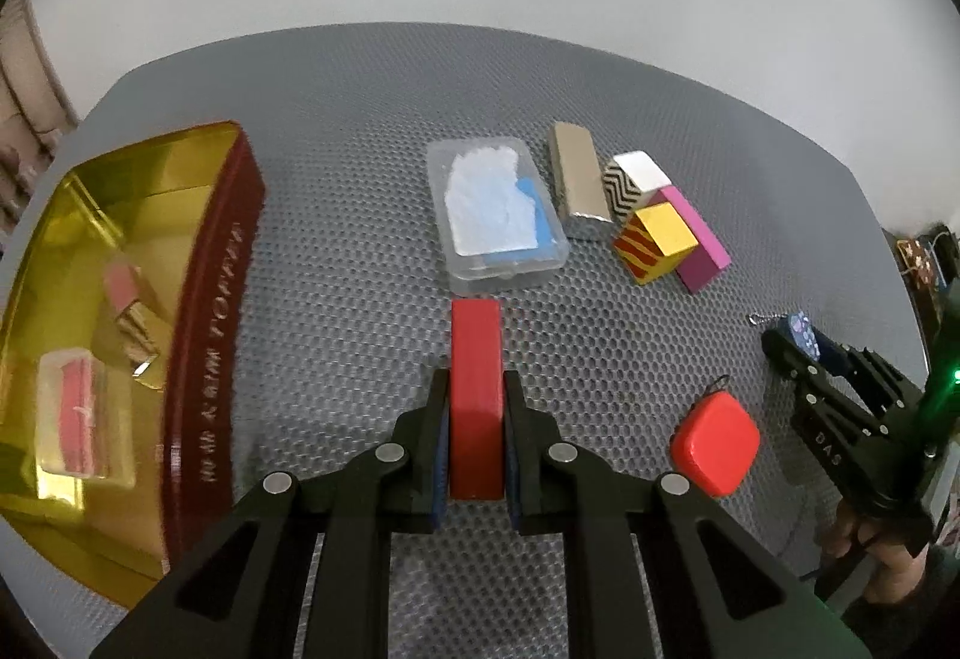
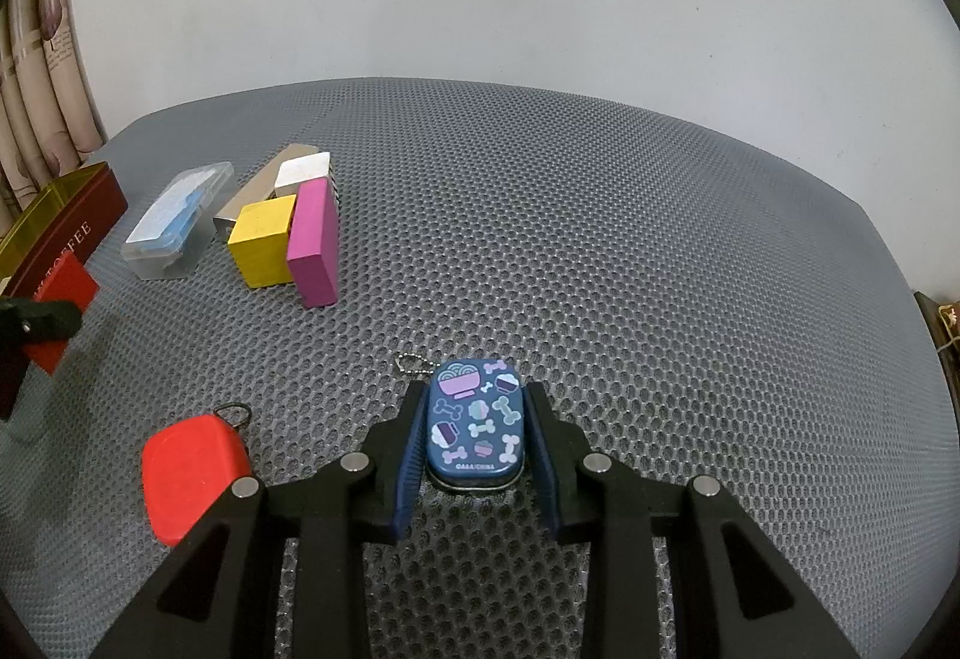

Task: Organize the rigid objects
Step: 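Carry the red block over the tin with the left gripper while the right holds the case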

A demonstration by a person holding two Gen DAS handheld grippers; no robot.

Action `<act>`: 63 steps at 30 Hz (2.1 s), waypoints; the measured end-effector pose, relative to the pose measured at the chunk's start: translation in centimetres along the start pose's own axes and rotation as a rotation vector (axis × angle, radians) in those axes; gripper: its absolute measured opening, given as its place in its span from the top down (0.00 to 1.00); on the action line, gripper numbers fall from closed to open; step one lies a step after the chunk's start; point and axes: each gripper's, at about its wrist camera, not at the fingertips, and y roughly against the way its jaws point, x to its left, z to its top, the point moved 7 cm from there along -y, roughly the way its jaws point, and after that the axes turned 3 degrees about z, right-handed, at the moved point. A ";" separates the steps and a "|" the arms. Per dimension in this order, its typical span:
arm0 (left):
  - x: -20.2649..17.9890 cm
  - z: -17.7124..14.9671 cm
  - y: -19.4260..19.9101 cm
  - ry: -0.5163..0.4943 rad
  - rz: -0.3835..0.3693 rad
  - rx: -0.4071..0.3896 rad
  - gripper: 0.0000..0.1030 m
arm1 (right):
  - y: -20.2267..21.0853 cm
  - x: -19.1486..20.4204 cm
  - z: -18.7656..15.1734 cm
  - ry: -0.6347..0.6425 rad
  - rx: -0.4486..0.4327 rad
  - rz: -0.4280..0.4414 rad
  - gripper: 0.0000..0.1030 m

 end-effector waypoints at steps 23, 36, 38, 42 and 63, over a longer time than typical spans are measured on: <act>13.2 4.4 4.3 0.173 0.175 -0.077 0.88 | -0.2 -0.8 0.4 0.005 0.000 0.004 0.69; 20.4 5.9 1.1 0.175 0.288 -0.008 0.88 | -0.2 -1.1 0.6 0.007 0.000 0.006 0.69; 20.6 5.9 0.4 0.168 0.292 0.001 0.88 | -0.2 -1.1 0.6 0.005 0.000 0.008 0.69; 21.1 5.9 -0.8 0.155 0.309 0.023 0.88 | -0.3 -1.3 0.8 0.006 0.001 0.008 0.69; 22.8 5.0 -2.4 0.185 0.344 0.065 0.86 | 0.6 -0.6 1.5 0.015 0.002 0.000 0.69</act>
